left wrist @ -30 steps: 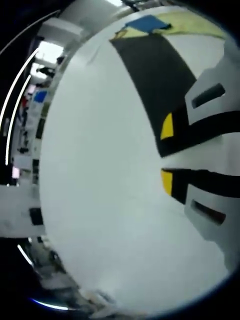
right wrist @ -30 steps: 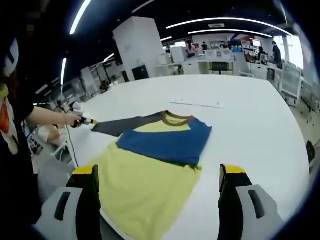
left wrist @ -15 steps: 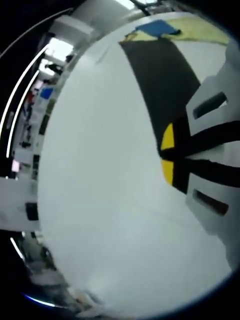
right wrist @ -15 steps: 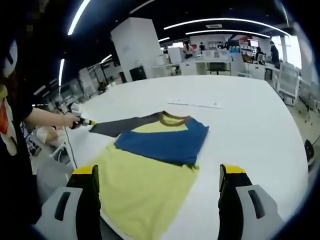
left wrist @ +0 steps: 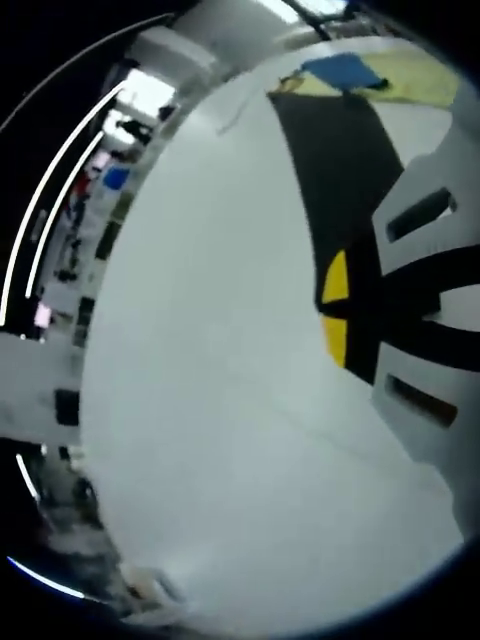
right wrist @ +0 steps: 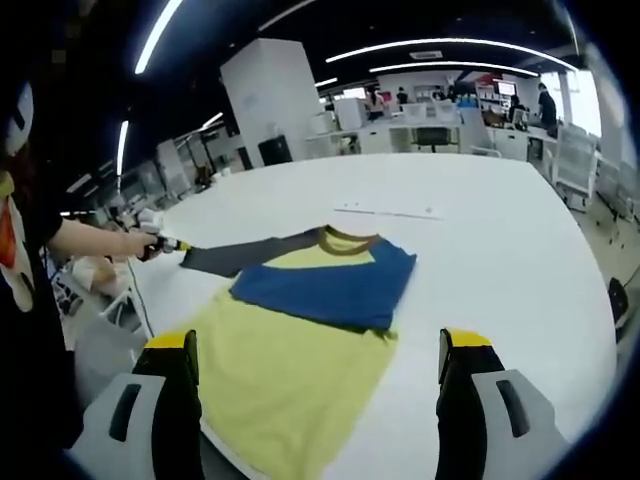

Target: Fold the garment on the visible template until the final outline fits inside the template.

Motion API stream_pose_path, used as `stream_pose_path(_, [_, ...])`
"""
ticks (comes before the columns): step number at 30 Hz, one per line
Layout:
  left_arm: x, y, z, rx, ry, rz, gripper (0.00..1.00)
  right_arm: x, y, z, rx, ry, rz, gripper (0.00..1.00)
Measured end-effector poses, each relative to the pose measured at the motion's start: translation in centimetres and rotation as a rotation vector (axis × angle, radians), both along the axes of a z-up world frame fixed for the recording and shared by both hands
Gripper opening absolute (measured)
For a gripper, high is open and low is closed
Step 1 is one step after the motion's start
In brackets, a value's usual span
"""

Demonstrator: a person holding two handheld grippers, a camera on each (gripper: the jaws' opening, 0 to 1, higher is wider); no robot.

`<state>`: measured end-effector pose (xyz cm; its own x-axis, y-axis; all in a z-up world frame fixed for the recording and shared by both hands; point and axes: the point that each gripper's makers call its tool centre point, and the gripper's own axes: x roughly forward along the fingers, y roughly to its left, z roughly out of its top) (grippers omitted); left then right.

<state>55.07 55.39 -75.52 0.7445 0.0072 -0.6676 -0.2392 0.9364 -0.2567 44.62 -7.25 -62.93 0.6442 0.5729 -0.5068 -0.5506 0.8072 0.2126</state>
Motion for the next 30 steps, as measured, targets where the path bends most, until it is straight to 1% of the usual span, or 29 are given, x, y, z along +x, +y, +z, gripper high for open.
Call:
stream_pose_path(2, [0.0, -0.4, 0.9, -0.019, -0.014, 0.007, 0.00, -0.1, -0.1, 0.3, 0.005, -0.004, -0.004, 0.99])
stream_pose_path(5, [0.0, -1.1, 2.0, -0.071, -0.040, 0.021, 0.00, -0.2, -0.4, 0.6, 0.006, -0.014, -0.009, 0.99])
stream_pose_path(10, [-0.2, -3.2, 4.4, -0.139, -0.101, 0.034, 0.00, -0.5, -0.6, 1.1, 0.012, -0.026, -0.010, 0.99])
stream_pose_path(12, [-0.3, -3.7, 5.2, -0.148, -0.116, 0.033, 0.00, -0.6, -0.7, 1.3, 0.015, -0.031, -0.010, 0.99])
stream_pose_path(14, [-0.5, -4.8, 6.3, -0.163, -0.136, 0.026, 0.00, -0.9, -0.8, 1.6, 0.016, -0.036, -0.011, 0.99])
stream_pose_path(16, [-0.7, -5.7, 7.4, -0.164, -0.153, 0.008, 0.00, -1.1, -1.0, 1.8, 0.020, -0.043, -0.014, 0.99])
stream_pose_path(19, [-0.9, -7.3, 9.4, -0.188, -0.192, -0.006, 0.00, -1.6, -1.5, 2.0, 0.022, -0.049, -0.020, 0.99])
stream_pose_path(21, [-1.0, -8.1, 10.7, -0.203, -0.218, -0.001, 0.00, -2.0, -1.9, 2.1, 0.019, -0.053, -0.024, 0.99])
stream_pose_path(22, [-1.0, -8.2, 10.9, -0.208, -0.223, -0.001, 0.00, -2.1, -2.0, 2.1, 0.016, -0.053, -0.027, 0.99])
stream_pose_path(24, [-0.9, -9.0, 12.2, -0.229, -0.244, 0.003, 0.00, -2.5, -2.3, 2.4, 0.017, -0.059, -0.031, 0.97])
stream_pose_path(26, [-0.8, -10.2, 13.5, -0.220, -0.261, -0.029, 0.00, -2.7, -2.4, 2.7, 0.023, -0.069, -0.032, 0.97])
stream_pose_path(28, [-0.7, -11.5, 14.9, -0.192, -0.281, -0.074, 0.00, -3.1, -2.5, 3.0, 0.028, -0.079, -0.035, 0.98])
stream_pose_path(30, [-0.7, -13.0, 16.3, -0.189, -0.299, -0.107, 0.00, -3.4, -2.8, 3.3, 0.028, -0.091, -0.039, 0.99])
